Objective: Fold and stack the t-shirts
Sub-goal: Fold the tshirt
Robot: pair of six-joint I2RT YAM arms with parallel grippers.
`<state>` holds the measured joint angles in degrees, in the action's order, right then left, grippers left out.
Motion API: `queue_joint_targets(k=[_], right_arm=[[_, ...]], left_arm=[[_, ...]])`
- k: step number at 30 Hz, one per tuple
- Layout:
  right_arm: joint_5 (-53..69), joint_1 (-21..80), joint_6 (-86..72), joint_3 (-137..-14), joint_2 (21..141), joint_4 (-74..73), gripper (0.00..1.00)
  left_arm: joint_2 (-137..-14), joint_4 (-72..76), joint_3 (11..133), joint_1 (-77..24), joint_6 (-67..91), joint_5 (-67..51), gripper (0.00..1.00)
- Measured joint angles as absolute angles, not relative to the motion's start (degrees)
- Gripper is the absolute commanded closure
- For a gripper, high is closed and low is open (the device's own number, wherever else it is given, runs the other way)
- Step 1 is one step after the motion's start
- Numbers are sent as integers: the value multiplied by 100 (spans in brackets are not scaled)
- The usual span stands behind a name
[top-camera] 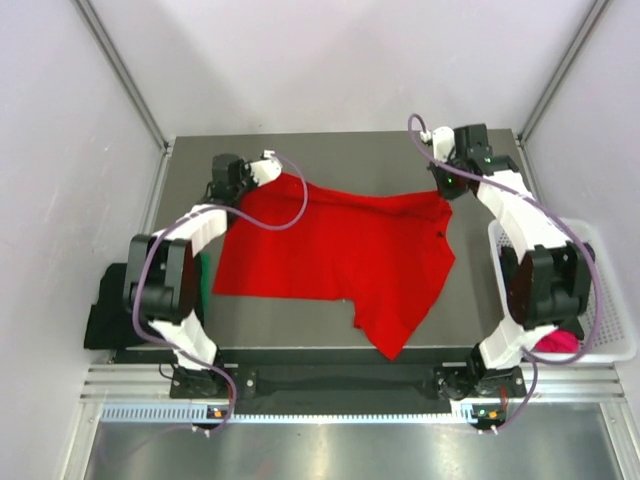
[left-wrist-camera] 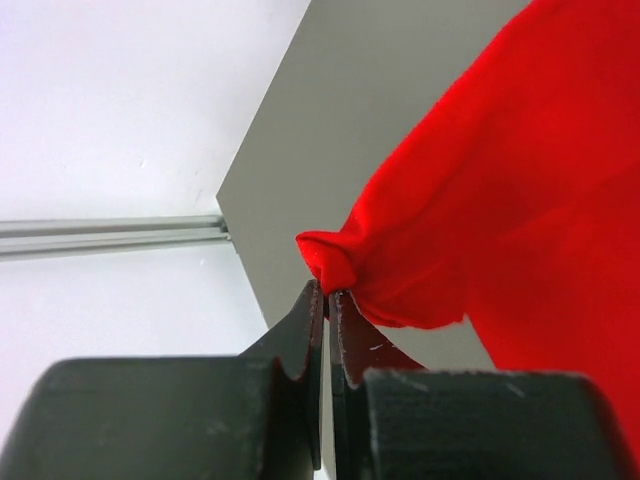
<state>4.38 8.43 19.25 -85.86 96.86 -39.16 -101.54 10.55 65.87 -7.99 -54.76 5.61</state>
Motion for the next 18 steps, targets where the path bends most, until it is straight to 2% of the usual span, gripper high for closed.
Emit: queue_joint_targets(k=[6,18], right_arm=[[626,845,1922,-7747,8842,-4051,100],[1146,998,1769,-6893,8355,-4169,100]], left_arm=[[-9351,1166,5730,-797,-5769,244,100],[-9312,1092,5284,-735,-6274,-40,100]])
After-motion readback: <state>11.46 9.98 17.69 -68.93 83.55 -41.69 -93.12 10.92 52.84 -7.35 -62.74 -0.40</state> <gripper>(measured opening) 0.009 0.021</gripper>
